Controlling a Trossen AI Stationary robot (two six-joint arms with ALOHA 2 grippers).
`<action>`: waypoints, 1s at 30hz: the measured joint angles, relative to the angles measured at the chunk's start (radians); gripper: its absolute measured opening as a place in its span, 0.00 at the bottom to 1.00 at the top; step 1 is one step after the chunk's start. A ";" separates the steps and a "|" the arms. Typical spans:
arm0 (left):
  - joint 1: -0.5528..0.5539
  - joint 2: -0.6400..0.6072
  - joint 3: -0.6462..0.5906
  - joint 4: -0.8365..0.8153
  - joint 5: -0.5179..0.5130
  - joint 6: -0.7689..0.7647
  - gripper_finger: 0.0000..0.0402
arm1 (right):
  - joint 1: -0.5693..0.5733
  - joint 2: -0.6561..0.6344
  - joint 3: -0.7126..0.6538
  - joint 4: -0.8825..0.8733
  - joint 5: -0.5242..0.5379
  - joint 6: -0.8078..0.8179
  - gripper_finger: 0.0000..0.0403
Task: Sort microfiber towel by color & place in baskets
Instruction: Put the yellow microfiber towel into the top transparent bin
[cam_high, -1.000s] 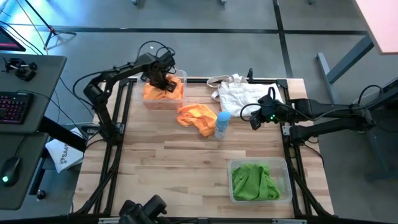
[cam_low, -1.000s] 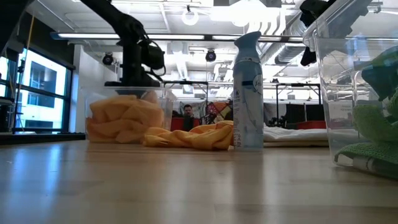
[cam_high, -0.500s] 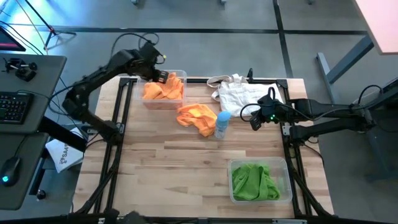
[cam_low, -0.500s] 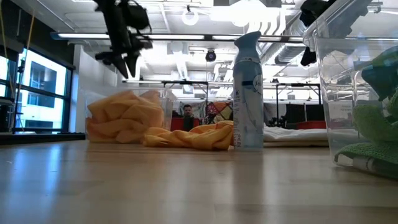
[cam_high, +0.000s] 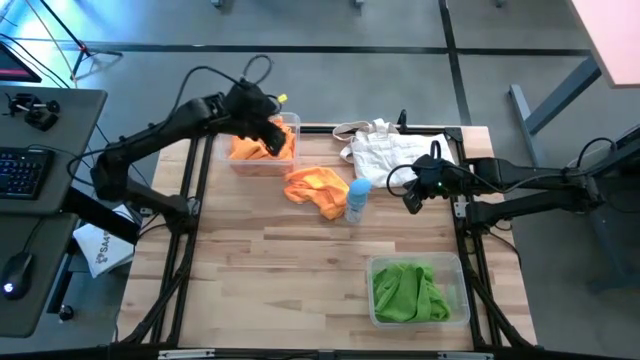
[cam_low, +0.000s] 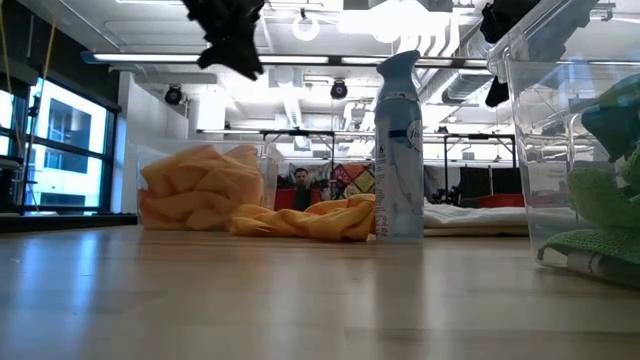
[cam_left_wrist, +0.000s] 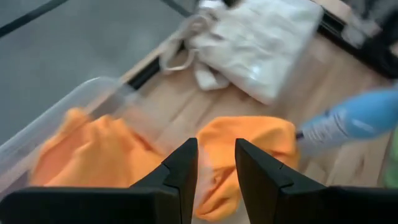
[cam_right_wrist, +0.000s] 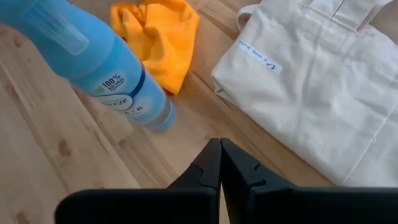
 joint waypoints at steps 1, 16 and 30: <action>-0.018 0.010 0.000 0.009 0.000 0.020 0.24 | 0.000 0.000 0.000 0.000 0.000 0.000 0.00; -0.212 0.276 0.000 0.054 -0.004 0.501 0.24 | 0.000 0.000 0.000 0.009 -0.003 0.026 0.00; -0.244 0.534 0.000 0.119 -0.021 1.013 0.24 | 0.000 0.000 0.000 0.011 -0.003 0.027 0.00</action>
